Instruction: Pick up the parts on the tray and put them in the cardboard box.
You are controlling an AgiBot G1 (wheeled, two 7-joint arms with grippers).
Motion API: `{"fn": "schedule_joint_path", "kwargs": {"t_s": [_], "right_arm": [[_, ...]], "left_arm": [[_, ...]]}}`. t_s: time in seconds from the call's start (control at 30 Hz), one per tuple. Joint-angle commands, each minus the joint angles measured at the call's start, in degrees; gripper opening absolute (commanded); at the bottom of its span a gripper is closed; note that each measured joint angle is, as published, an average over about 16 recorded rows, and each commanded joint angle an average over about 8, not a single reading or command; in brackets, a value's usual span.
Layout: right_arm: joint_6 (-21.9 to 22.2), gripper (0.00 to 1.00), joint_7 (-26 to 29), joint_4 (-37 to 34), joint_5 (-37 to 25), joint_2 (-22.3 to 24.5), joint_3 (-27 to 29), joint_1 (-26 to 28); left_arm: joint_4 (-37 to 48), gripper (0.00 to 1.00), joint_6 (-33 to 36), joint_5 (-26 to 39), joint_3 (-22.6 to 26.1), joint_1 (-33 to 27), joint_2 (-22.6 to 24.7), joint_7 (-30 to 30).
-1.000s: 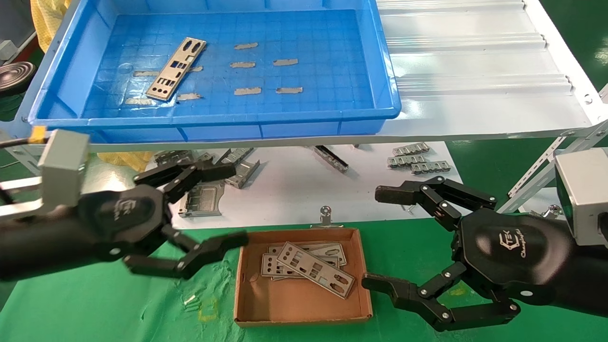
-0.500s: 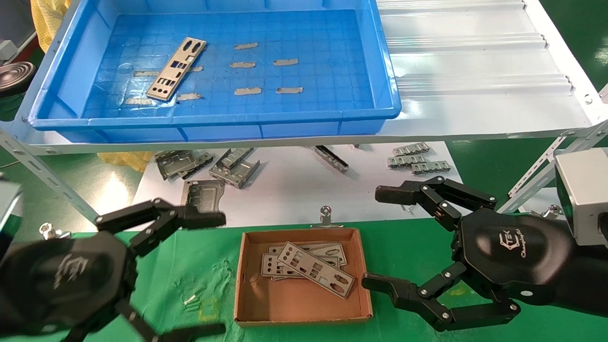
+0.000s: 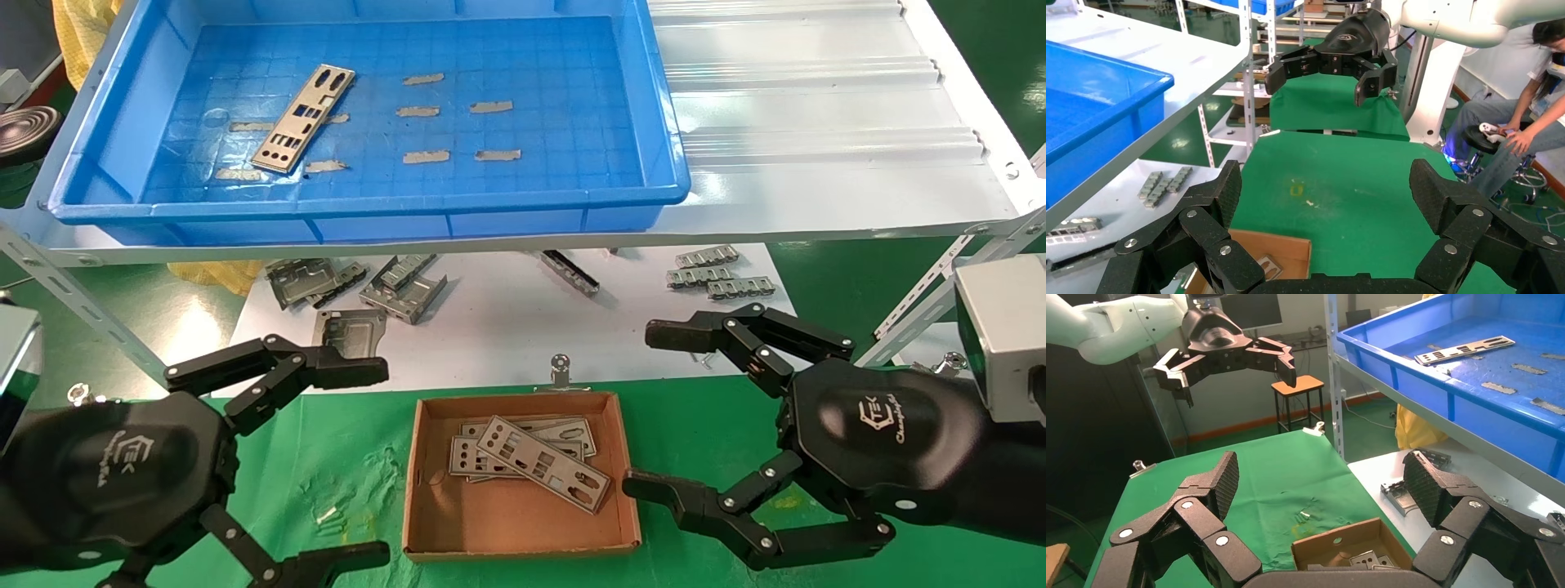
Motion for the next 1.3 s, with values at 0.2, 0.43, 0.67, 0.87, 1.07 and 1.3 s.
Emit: {"fn": "schedule_joint_path", "kwargs": {"t_s": [0.2, 0.43, 0.67, 0.87, 1.07, 1.3], "right_arm": [[0.0, 1.00, 0.0, 0.0, 0.0, 0.0, 0.0, 0.0], [0.0, 1.00, 0.0, 0.0, 0.0, 0.0, 0.0, 0.0], [0.0, 1.00, 0.0, 0.0, 0.0, 0.0, 0.0, 0.0], [0.0, 1.00, 0.0, 0.0, 0.0, 0.0, 0.0, 0.0], [0.0, 1.00, 0.0, 0.0, 0.0, 0.0, 0.0, 0.0], [0.0, 1.00, 0.0, 0.0, 0.0, 0.0, 0.0, 0.0]], "left_arm": [[0.6, 1.00, -0.1, 0.1, 0.3, -0.3, 0.3, 0.1], [0.9, 1.00, -0.1, 0.2, 0.4, -0.4, 0.4, 0.2], [1.0, 1.00, -0.1, 0.2, 0.4, -0.5, 0.5, 0.2], [1.1, 1.00, -0.2, 0.3, 0.5, -0.5, 0.5, 0.3], [1.1, 1.00, -0.2, 0.3, 0.5, -0.5, 0.6, 0.3], [1.2, 1.00, -0.2, 0.3, 0.5, -0.5, 0.6, 0.3]]}}
